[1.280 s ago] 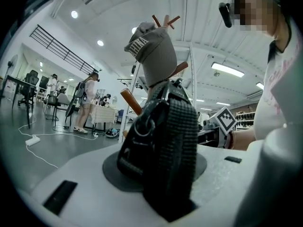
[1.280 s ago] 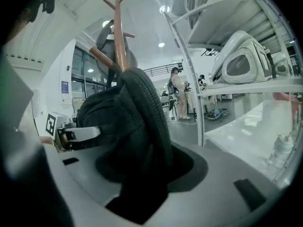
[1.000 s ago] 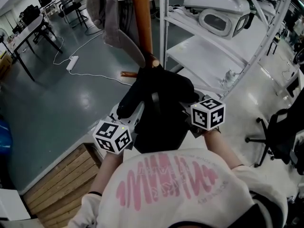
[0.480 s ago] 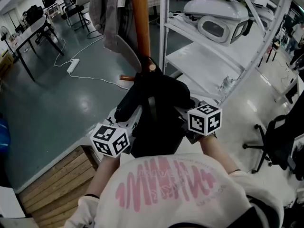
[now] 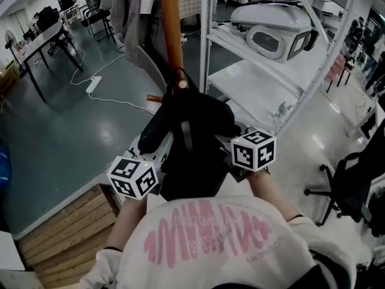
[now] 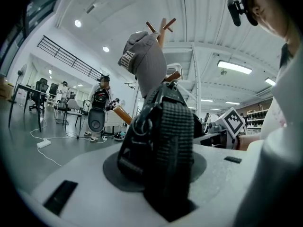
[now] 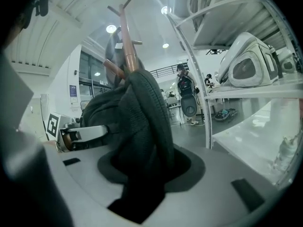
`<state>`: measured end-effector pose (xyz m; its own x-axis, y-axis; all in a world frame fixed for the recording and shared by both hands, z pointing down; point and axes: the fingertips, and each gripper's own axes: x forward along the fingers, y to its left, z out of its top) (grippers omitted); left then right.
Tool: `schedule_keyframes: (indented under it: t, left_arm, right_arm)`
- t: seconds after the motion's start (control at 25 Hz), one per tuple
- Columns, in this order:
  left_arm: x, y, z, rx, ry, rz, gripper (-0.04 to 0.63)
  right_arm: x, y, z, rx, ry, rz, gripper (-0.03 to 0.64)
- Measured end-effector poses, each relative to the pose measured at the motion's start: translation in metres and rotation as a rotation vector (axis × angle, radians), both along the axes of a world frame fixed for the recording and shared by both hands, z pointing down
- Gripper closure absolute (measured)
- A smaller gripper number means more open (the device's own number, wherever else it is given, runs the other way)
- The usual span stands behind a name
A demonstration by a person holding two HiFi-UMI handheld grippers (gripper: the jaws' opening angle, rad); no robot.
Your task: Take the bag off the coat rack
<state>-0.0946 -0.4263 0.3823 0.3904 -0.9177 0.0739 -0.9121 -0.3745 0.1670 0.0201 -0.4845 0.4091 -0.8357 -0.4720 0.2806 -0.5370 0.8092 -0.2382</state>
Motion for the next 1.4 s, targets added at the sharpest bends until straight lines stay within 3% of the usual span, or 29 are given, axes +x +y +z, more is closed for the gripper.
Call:
schedule_keyframes:
  t: [0.56,1.4]
  left_arm:
    - [0.023,0.037,-0.026,0.033,-0.007,-0.131,0.469]
    - [0.034,0.067,-0.028,0.038,-0.008,-0.168,0.468]
  right_arm:
    - [0.015,0.022,-0.026,0.027,-0.002,-0.129,0.457]
    - [0.023,0.049,-0.028,0.022,0.003,-0.182,0.457]
